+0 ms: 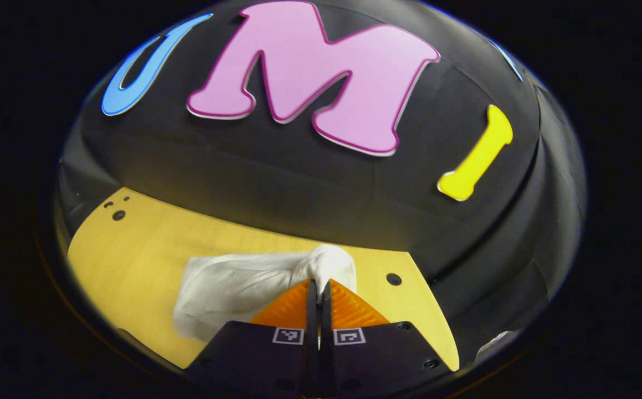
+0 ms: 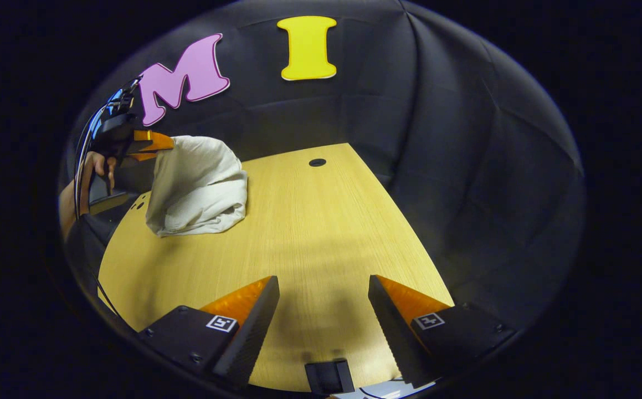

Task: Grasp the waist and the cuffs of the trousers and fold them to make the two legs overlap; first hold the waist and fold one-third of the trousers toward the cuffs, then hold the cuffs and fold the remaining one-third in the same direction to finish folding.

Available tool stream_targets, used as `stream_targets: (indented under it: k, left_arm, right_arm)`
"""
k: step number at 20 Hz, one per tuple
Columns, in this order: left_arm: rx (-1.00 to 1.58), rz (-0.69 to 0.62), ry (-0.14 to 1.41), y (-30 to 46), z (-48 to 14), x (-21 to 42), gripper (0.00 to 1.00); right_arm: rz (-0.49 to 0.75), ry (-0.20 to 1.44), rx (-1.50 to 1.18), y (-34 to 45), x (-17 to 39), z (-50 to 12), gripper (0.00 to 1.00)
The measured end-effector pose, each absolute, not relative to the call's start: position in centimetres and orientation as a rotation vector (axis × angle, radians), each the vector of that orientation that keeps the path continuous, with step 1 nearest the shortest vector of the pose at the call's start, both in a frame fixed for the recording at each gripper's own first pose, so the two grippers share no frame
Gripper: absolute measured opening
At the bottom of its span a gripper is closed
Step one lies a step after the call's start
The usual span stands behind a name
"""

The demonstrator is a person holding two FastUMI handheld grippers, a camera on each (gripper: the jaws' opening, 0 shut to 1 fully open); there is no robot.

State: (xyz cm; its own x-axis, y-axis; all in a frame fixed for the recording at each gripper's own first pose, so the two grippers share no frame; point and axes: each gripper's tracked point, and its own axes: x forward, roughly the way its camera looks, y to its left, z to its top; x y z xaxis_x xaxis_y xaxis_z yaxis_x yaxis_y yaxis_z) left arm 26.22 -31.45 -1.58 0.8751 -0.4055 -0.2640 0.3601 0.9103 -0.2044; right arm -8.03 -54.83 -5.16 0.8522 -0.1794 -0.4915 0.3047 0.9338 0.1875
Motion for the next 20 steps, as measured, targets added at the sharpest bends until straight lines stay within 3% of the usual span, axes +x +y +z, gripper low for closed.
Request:
stream_targets:
  k: [5, 11, 16, 20]
  left_arm:
    - [-0.127, -0.374, 0.379, -33.7, -6.0, 26.0, 0.05]
    - [-0.154, -0.372, 0.404, -32.4, -7.7, 23.9, 0.14]
    - [-0.127, -0.385, 0.371, -28.8, -7.5, 21.4, 0.81]
    - [-0.097, -0.358, 0.329, -24.0, -6.6, 18.0, 0.95]
  right_arm:
    - [-0.28, 0.477, 0.272, -56.1, -8.5, -5.3, 0.99]
    - [-0.285, 0.469, 0.266, -55.7, -8.7, -5.4, 0.99]
    - [-0.214, 0.453, 0.208, -52.3, -8.0, -4.2, 0.99]
    - [-0.156, 0.443, 0.173, -48.9, -7.9, -3.2, 0.99]
